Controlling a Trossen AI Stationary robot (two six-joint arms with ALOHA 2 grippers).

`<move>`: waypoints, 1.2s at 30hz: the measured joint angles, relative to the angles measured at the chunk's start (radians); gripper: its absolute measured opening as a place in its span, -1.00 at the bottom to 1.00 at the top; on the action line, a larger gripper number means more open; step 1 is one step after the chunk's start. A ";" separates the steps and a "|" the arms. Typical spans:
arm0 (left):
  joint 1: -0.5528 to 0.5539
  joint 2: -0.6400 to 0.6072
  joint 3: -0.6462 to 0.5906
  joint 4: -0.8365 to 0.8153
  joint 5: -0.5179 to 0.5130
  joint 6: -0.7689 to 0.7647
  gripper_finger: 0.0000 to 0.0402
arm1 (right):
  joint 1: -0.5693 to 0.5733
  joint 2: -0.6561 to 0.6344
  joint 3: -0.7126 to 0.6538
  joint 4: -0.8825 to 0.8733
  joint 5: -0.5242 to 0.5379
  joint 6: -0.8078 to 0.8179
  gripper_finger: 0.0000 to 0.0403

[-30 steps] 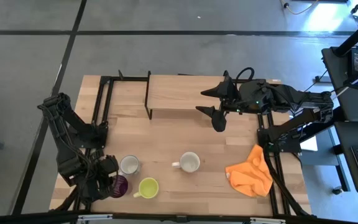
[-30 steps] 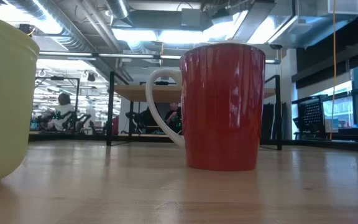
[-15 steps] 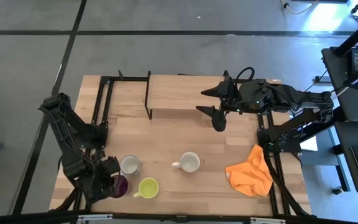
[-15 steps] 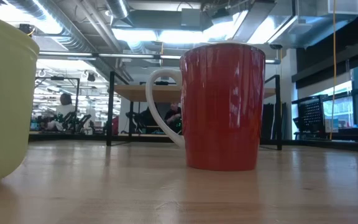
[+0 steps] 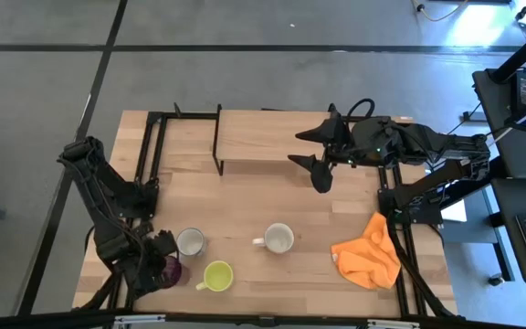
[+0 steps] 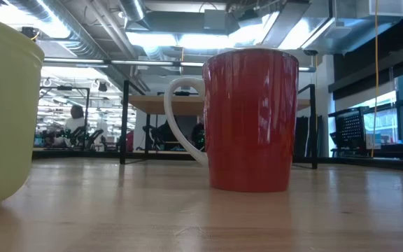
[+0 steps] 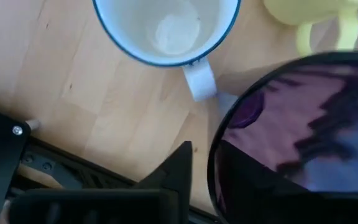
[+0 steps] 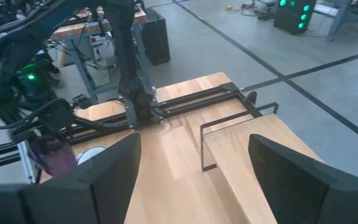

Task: Stack small to large cups/mugs on shelf
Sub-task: Put the violet cup on the shelf

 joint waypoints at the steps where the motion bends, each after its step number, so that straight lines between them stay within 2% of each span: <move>1: 0.006 0.000 0.006 -0.001 -0.005 0.001 -0.79 | -0.001 0.000 0.000 0.000 0.011 0.000 0.48; 4: 0.023 0.000 0.024 -0.003 -0.024 0.004 -0.95 | -0.001 0.000 0.000 0.000 0.038 0.000 0.48; 9: 0.041 -0.017 0.060 -0.040 -0.038 -0.002 -0.98 | -0.001 0.000 0.000 -0.004 0.059 0.000 0.48; 12: 0.045 -0.037 0.112 -0.121 -0.039 -0.020 -0.98 | -0.001 0.000 0.000 -0.012 0.060 -0.007 0.48; 15: 0.045 -0.050 0.229 -0.226 -0.008 -0.022 -0.98 | -0.001 -0.001 0.000 -0.028 0.060 0.006 0.48; 18: 0.055 -0.057 0.401 -0.366 0.001 -0.026 -0.99 | -0.001 -0.003 0.000 -0.040 0.060 0.016 0.48; 21: 0.114 -0.076 0.526 -0.343 -0.091 0.011 -0.99 | -0.001 -0.005 0.001 -0.046 0.060 0.018 0.48; 24: 0.233 -0.075 0.605 -0.363 -0.167 0.121 -0.99 | -0.001 -0.005 0.001 -0.098 0.109 0.043 0.48; 29: 0.500 -0.061 0.657 -0.356 -0.187 0.434 -0.99 | -0.002 -0.005 0.001 -0.257 0.238 0.178 0.48; 33: 0.765 -0.054 0.692 -0.356 -0.201 0.709 -1.00 | -0.001 -0.005 0.001 -0.344 0.250 0.263 0.48; 36: 0.978 -0.029 0.744 -0.357 -0.147 0.887 -1.00 | -0.001 -0.005 0.001 -0.373 0.250 0.306 0.48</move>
